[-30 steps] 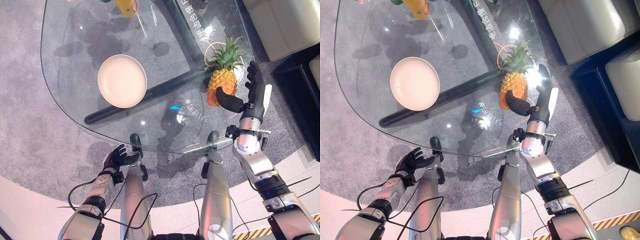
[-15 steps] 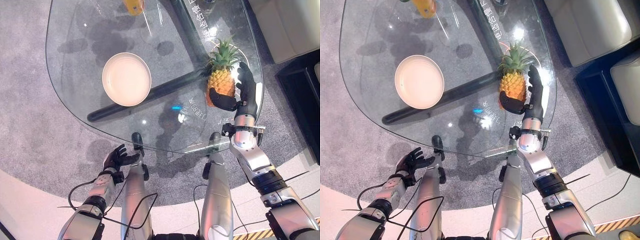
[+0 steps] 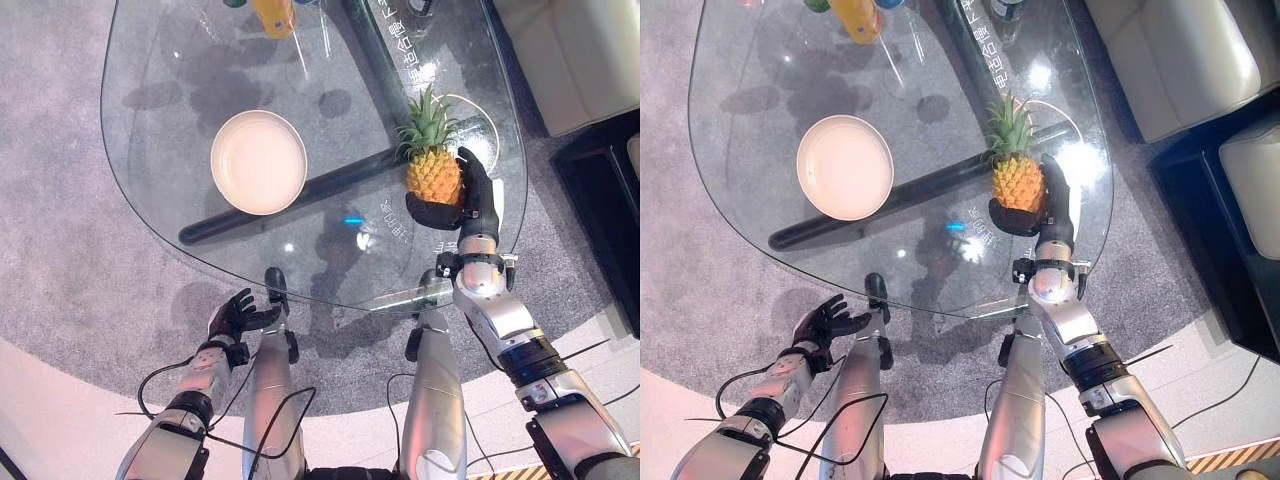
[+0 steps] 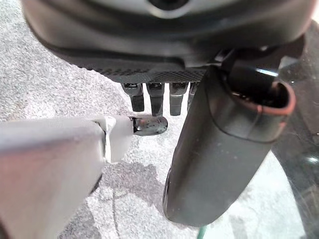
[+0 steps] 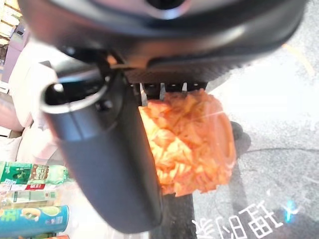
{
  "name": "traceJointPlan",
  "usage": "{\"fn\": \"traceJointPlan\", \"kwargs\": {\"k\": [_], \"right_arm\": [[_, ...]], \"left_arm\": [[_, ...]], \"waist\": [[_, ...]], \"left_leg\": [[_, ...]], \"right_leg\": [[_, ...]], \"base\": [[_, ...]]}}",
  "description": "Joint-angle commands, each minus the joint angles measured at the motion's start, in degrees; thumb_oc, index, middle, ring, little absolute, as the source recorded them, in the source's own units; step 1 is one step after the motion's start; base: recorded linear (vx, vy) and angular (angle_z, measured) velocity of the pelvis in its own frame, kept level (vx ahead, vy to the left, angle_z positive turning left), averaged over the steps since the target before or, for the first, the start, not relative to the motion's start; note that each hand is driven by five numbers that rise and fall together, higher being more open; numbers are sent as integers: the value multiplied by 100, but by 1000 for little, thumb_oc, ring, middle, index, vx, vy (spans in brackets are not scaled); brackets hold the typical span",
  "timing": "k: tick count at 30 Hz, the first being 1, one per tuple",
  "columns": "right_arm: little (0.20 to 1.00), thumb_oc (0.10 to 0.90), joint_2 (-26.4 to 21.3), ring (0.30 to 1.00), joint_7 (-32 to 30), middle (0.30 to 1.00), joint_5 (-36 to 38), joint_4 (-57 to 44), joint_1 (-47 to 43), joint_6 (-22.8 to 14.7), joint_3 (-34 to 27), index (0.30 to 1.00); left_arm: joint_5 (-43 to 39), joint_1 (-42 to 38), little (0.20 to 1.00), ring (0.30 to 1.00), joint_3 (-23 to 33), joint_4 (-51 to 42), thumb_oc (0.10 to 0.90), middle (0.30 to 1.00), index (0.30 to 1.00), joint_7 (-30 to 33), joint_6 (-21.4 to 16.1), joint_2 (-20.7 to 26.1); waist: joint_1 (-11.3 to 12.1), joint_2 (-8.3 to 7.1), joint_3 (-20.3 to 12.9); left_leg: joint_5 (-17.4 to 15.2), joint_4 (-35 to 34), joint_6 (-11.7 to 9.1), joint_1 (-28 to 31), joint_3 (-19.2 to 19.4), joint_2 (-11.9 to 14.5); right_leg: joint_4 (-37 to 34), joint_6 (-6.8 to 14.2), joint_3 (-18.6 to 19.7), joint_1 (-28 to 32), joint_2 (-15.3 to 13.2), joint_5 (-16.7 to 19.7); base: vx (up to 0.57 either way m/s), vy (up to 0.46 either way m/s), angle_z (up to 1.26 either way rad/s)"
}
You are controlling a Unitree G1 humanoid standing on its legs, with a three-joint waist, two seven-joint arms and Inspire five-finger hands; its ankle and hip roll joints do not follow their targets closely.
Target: Pick up the fruit to the plate
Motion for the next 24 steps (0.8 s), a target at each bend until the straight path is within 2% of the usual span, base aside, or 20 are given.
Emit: {"fn": "traceJointPlan", "kwargs": {"k": [1, 3, 4, 8, 9, 10, 11, 18, 24], "right_arm": [[900, 800, -168, 900, -141, 900, -31, -24, 123, 103, -238, 900], [900, 800, -182, 900, -125, 900, -52, -4, 120, 134, -234, 900], [900, 800, -167, 900, -148, 900, -91, -21, 176, 177, -210, 900], [900, 800, -168, 900, -178, 900, -271, -72, 162, 231, -189, 900], [730, 630, -189, 754, -206, 754, -386, -107, 92, 232, -202, 754], [730, 630, -191, 754, -217, 754, -414, -120, 94, 240, -200, 754], [200, 100, -203, 300, -222, 300, -511, -143, 96, 257, -194, 300], [200, 100, -309, 300, -406, 300, -1042, -311, 78, 306, -149, 300], [200, 100, -375, 300, -631, 300, -1240, -487, 64, 174, -208, 300]], "left_arm": [[129, 278, 900, 900, -81, 137, 800, 900, 900, 131, 1, 233], [122, 257, 900, 900, -83, 126, 800, 900, 900, 137, 28, 249], [134, 326, 900, 900, -103, 113, 800, 900, 900, 145, 42, 239], [138, 335, 900, 900, -107, 93, 800, 900, 900, 153, 50, 225], [136, 265, 900, 900, -92, 85, 800, 900, 900, 171, 48, 223], [137, 268, 900, 900, -92, 80, 800, 900, 900, 173, 49, 222], [136, 277, 900, 900, -90, 74, 800, 900, 900, 172, 46, 224], [121, 312, 900, 900, -75, 33, 800, 900, 900, 175, 48, 221], [118, 340, 900, 900, -56, 133, 800, 900, 900, 118, -45, 202]], "waist": [[79, -42, -95], [76, -49, -95], [83, -46, -95], [81, -42, -95], [70, -47, -95], [69, -46, -95], [68, -45, -95], [66, -33, -95], [50, -32, -95]], "left_leg": [[-40, 224, 144, -326, -154, -121], [-39, 233, 143, -342, -159, -119], [-199, 259, 108, -184, -168, -103], [-200, 284, 107, -213, -174, -101], [-36, 257, 142, -379, -171, -119], [-37, 260, 143, -382, -172, -120], [-39, 267, 145, -389, -174, -119], [-45, 276, 151, -412, -176, -108], [-66, 302, 154, -429, -171, -102]], "right_leg": [[175, -266, -540, -365, -64, 100], [185, -266, -541, -380, -58, 101], [245, -215, -520, -240, -52, -60], [265, -217, -506, -263, -46, -65], [199, -269, -519, -407, -45, 99], [204, -268, -518, -411, -45, 99], [212, -267, -515, -421, -44, 99], [236, -262, -498, -449, -45, 84], [268, -260, -481, -469, -38, 61]], "base": [[0, 0, 0], [38, -10, 0], [77, -15, 1], [7, -1, 0], [-52, 9, 0], [-50, 7, 0], [0, 0, 0], [0, 0, 0], [0, 0, 0]]}}
